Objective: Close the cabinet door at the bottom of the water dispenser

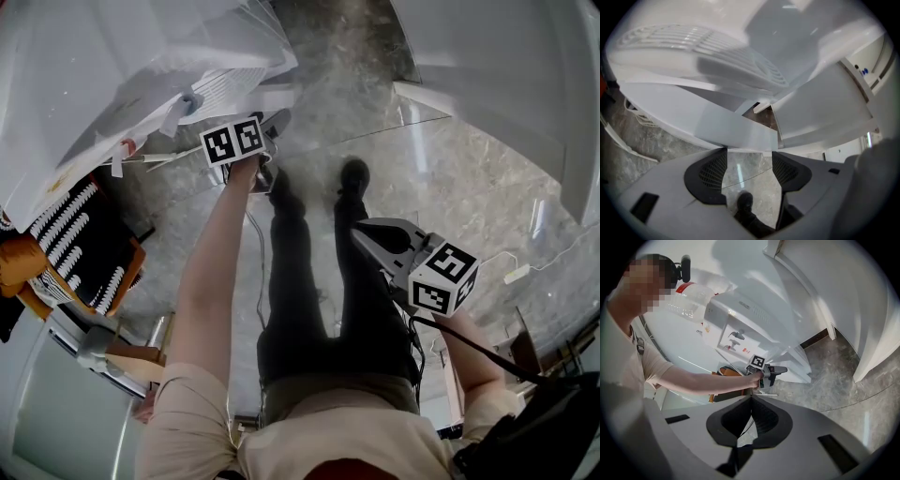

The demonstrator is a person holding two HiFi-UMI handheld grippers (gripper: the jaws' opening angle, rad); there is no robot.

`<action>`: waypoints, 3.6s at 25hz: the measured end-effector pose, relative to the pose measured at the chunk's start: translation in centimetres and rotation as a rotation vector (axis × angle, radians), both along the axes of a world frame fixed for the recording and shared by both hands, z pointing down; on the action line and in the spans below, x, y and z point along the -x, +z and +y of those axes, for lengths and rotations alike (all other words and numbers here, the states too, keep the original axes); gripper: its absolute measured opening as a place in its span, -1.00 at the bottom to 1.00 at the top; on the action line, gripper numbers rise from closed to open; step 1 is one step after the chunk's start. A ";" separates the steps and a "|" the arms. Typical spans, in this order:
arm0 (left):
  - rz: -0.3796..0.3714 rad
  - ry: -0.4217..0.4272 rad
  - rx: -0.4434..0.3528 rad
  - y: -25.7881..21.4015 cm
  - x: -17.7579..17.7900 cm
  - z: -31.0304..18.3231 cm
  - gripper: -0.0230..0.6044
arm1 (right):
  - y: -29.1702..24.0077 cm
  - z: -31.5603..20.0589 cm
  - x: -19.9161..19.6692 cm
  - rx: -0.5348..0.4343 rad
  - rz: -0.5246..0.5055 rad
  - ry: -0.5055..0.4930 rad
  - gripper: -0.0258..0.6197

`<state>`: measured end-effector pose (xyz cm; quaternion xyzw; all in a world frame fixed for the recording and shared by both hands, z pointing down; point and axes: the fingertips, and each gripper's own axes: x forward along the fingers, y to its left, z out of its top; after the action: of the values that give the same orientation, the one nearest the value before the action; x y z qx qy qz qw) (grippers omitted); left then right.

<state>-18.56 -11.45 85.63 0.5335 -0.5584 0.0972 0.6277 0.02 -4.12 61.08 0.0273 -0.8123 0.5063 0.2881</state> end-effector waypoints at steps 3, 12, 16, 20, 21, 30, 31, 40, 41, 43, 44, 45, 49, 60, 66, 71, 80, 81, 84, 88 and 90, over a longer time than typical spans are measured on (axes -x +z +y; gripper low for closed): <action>-0.068 0.092 0.009 0.2 -0.1 0.0 -0.03 | 0.0 -0.3 -0.1 -0.002 0.001 0.001 -0.88; -0.105 0.122 -0.006 0.3 0.1 -1.2 -0.03 | 0.1 -0.7 -0.4 0.009 0.005 0.004 -0.88; -0.110 0.107 -0.012 0.3 0.3 -1.7 -0.03 | 0.1 -0.9 -0.4 0.019 0.001 0.009 -0.88; -0.119 0.087 -0.022 0.3 0.5 -2.2 -0.03 | 0.1 -1.0 -0.4 0.025 -0.003 0.013 -0.88; -0.123 0.088 -0.025 0.3 0.6 -2.3 -0.03 | 0.1 -1.1 -0.3 0.028 -0.006 0.014 -0.88; -0.152 0.066 -0.057 0.1 0.9 -3.2 -0.03 | 0.0 -0.9 -0.6 0.038 -0.008 0.024 -0.88; -0.157 0.063 -0.061 0.1 1.0 -3.3 -0.03 | 0.0 -0.8 -0.7 0.039 -0.006 0.024 -0.88; -0.173 0.007 -0.085 0.2 1.3 -4.2 -0.03 | 0.0 -0.9 -1.1 0.054 -0.009 0.041 -0.88; -0.169 0.000 -0.091 0.2 1.3 -4.4 -0.03 | 0.0 -1.0 -1.1 0.054 -0.009 0.040 -0.88; -0.153 -0.020 -0.100 0.3 1.4 -4.6 -0.03 | -0.1 -1.0 -1.2 0.054 -0.009 0.040 -0.88; -0.150 -0.025 -0.102 0.3 1.5 -4.7 -0.03 | -0.1 -1.0 -1.3 0.054 -0.008 0.039 -0.88; -0.154 -0.022 -0.102 0.3 1.6 -4.7 -0.02 | -0.1 -1.1 -1.4 0.054 -0.006 0.039 -0.88; -0.164 -0.021 -0.109 0.3 2.0 -5.1 -0.02 | 0.0 -1.3 -1.8 0.054 0.000 0.041 -0.88; -0.175 -0.034 -0.127 -0.1 2.4 -5.9 -0.02 | -0.2 -1.0 -1.9 0.052 0.011 0.026 -0.88; -0.157 0.045 -0.122 0.1 1.3 -5.1 -0.02 | 0.0 -1.3 -1.5 0.005 0.032 0.048 -0.88; -0.132 0.029 -0.124 -3.1 0.7 -0.9 -0.03 | -1.1 -0.6 -0.2 0.026 -0.004 0.030 -0.88; -0.174 0.310 -0.280 -18.1 -2.7 0.9 -0.02 | -5.5 -1.3 1.4 0.036 -0.049 0.060 -0.88; -0.178 0.326 -0.288 -19.9 -2.8 1.1 -0.02 | -5.8 -1.1 1.2 0.074 -0.057 0.074 -0.88; -0.147 0.269 -0.302 -24.9 -4.0 2.1 -0.03 | -6.9 -0.6 0.2 0.189 -0.063 0.094 -0.88; -0.084 0.224 -0.330 -30.4 -6.7 3.6 -0.03 | -10.3 -1.0 1.1 0.248 -0.097 0.094 -0.88; -0.119 0.282 -0.340 -32.7 -8.5 4.5 -0.03 | -11.8 -1.4 0.6 0.260 -0.092 0.110 -0.88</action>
<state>-10.03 -6.97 52.93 0.6979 -0.5227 0.1199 0.4747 -0.56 -5.56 49.30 0.0108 -0.7496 0.6229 0.2234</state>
